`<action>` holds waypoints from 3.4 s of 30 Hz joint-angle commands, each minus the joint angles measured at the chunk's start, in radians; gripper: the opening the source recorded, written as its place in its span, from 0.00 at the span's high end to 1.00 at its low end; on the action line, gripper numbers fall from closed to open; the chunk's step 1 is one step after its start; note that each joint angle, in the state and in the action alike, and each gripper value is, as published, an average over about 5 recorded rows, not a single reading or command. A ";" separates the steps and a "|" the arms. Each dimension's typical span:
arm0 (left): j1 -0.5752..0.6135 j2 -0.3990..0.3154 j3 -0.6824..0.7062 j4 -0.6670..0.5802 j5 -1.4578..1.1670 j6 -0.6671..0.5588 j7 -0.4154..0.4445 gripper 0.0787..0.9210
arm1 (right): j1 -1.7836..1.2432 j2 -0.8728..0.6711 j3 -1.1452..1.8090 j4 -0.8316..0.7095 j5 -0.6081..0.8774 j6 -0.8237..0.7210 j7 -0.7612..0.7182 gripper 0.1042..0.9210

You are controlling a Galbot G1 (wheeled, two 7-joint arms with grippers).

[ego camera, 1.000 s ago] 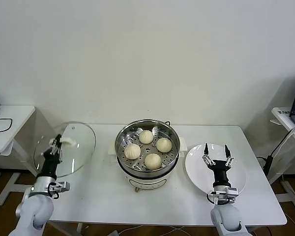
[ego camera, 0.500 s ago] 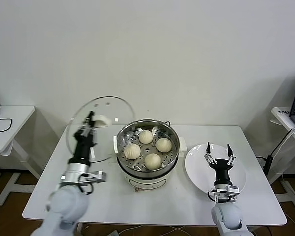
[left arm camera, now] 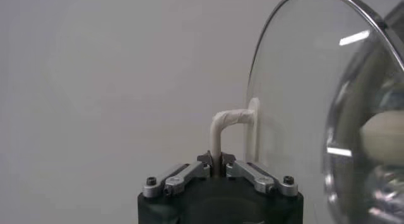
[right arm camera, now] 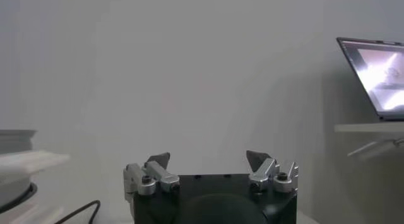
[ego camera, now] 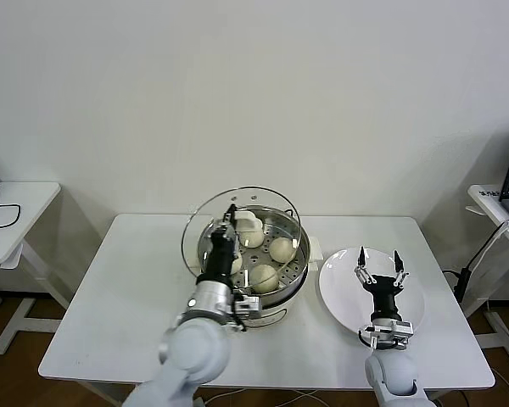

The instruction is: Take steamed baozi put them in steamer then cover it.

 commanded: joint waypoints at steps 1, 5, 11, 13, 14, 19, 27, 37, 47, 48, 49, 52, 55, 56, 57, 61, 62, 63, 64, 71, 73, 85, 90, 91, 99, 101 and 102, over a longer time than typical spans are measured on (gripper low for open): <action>-0.083 -0.061 0.129 0.153 0.180 0.073 0.102 0.87 | 0.005 0.006 0.004 -0.006 -0.005 0.000 0.000 0.12; -0.086 -0.074 0.129 0.186 0.191 0.070 0.101 0.87 | 0.005 0.008 0.006 -0.010 -0.007 0.001 -0.002 0.12; -0.091 -0.097 0.119 0.231 0.200 0.064 0.091 0.87 | 0.005 0.008 0.009 -0.011 -0.008 0.001 -0.003 0.12; -0.093 -0.103 0.114 0.244 0.202 0.061 0.087 0.87 | 0.005 0.009 0.009 -0.012 -0.009 0.002 -0.003 0.12; -0.094 -0.106 0.111 0.251 0.203 0.060 0.086 0.87 | 0.005 0.009 0.009 -0.012 -0.009 0.002 -0.004 0.12; -0.096 -0.111 0.098 0.271 0.205 0.055 0.082 0.87 | 0.006 0.010 0.008 -0.015 -0.010 0.002 -0.005 0.12; -0.089 -0.110 0.085 0.273 0.205 0.048 0.076 0.87 | 0.011 0.010 0.006 -0.021 -0.011 0.002 -0.005 0.12; -0.092 -0.117 0.077 0.283 0.213 0.039 0.067 0.87 | 0.012 0.014 0.004 -0.024 -0.015 0.004 -0.006 0.12; -0.080 -0.124 0.054 0.278 0.218 0.026 0.074 0.87 | 0.012 0.012 0.004 -0.025 -0.014 0.004 -0.006 0.12; -0.078 -0.125 0.053 0.275 0.218 0.025 0.073 0.87 | 0.012 0.012 0.004 -0.025 -0.014 0.004 -0.007 0.12; -0.077 -0.126 0.052 0.271 0.218 0.024 0.073 0.86 | 0.011 0.012 0.003 -0.025 -0.014 0.004 -0.007 0.12; -0.069 -0.127 0.052 0.254 0.218 0.024 0.074 0.81 | 0.011 0.012 0.002 -0.026 -0.014 0.004 -0.007 0.12; -0.053 -0.124 0.055 0.220 0.217 0.026 0.079 0.71 | 0.011 0.012 0.001 -0.027 -0.015 0.004 -0.007 0.12; -0.046 -0.123 0.056 0.204 0.216 0.026 0.080 0.68 | 0.011 0.012 0.001 -0.027 -0.014 0.004 -0.007 0.12; -0.036 -0.120 0.057 0.186 0.215 0.027 0.082 0.65 | 0.012 0.012 0.001 -0.027 -0.014 0.004 -0.007 0.12; 0.016 -0.095 0.064 0.093 0.195 0.031 0.087 0.51 | 0.016 0.011 -0.001 -0.025 -0.014 0.002 -0.006 0.12; 0.033 -0.086 0.065 0.063 0.182 0.033 0.087 0.47 | 0.017 0.011 -0.002 -0.025 -0.014 0.000 -0.005 0.12; 0.052 -0.074 0.065 0.029 0.168 0.035 0.087 0.44 | 0.018 0.011 -0.002 -0.024 -0.014 -0.001 -0.005 0.12; 0.073 -0.061 0.063 -0.008 0.151 0.036 0.086 0.40 | 0.019 0.010 -0.002 -0.023 -0.014 -0.002 -0.005 0.12; 0.258 0.031 -0.052 -0.306 -0.142 0.012 -0.003 0.17 | 0.009 -0.018 -0.035 0.011 0.006 -0.075 0.009 0.12; 0.315 0.051 -0.126 -0.367 -0.306 -0.003 -0.081 0.14 | -0.002 -0.031 -0.054 0.033 0.027 -0.111 0.022 0.12; 0.388 0.024 -0.706 -0.018 -1.307 -0.478 -0.340 0.12 | -0.085 -0.079 -0.056 0.118 0.133 -0.144 -0.020 0.12; 0.351 0.028 -0.746 0.172 -1.363 -0.620 -0.250 0.12 | -0.114 -0.093 -0.051 0.137 0.153 -0.146 -0.020 0.12; 0.349 0.028 -0.746 0.191 -1.370 -0.636 -0.233 0.12 | -0.121 -0.095 -0.050 0.140 0.155 -0.146 -0.020 0.12; 0.354 0.011 -0.717 0.249 -1.403 -0.676 -0.187 0.12 | -0.156 -0.099 -0.050 0.157 0.154 -0.142 -0.019 0.12; 0.359 0.009 -0.708 0.252 -1.403 -0.678 -0.180 0.12 | -0.160 -0.096 -0.050 0.161 0.148 -0.143 -0.019 0.12; 0.360 0.008 -0.704 0.254 -1.403 -0.679 -0.178 0.12 | -0.162 -0.095 -0.050 0.163 0.145 -0.146 -0.018 0.12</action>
